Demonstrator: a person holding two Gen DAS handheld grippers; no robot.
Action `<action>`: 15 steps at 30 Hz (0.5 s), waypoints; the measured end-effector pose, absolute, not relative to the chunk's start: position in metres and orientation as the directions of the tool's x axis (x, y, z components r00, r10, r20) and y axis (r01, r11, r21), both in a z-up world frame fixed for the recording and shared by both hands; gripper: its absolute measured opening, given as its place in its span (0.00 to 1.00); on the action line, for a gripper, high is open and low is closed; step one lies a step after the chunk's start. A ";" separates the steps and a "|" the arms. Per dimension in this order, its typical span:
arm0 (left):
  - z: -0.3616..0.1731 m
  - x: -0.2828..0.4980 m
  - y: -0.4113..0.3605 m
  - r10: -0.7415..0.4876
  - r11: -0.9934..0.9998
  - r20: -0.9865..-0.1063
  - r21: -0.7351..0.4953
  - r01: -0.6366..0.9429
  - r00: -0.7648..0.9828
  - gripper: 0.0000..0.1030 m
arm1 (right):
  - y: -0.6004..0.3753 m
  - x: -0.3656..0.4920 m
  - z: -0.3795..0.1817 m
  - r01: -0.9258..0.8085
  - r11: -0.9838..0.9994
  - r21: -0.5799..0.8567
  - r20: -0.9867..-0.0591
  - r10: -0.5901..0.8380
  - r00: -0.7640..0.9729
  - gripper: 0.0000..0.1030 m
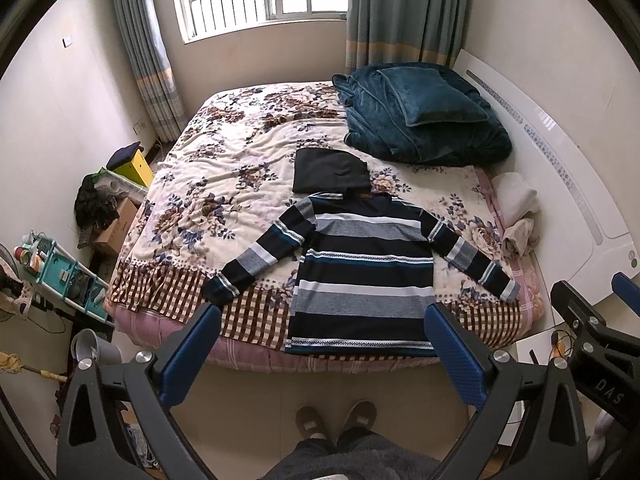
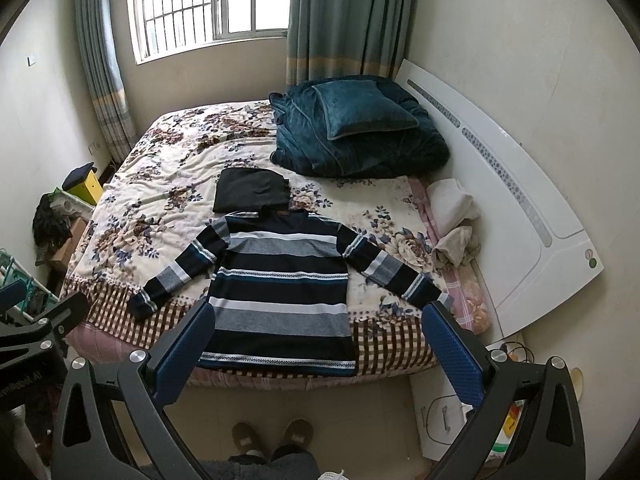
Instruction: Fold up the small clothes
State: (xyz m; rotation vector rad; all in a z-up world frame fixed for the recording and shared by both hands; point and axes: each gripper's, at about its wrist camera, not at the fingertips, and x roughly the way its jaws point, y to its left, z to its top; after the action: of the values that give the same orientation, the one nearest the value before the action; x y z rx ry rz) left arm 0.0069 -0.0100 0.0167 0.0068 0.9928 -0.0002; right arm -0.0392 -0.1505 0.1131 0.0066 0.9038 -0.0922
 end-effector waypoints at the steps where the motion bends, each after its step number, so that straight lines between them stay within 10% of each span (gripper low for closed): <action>1: 0.015 0.006 -0.009 0.002 1.000 -0.837 0.005 0.005 0.546 1.00 | -0.151 -0.038 0.115 0.083 0.996 -0.033 -0.785 -0.077 0.615 1.00; 15: 0.026 0.013 -0.017 0.003 1.000 -0.834 0.005 0.003 0.552 1.00 | -0.149 -0.037 0.116 0.085 0.996 -0.032 -0.783 -0.078 0.618 1.00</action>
State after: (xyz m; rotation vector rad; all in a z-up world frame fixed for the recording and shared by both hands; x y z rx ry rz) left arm 0.0132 -0.0165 0.0265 0.0065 0.9856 -0.0003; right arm -0.0368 -0.1486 0.1161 0.0089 0.9002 -0.0936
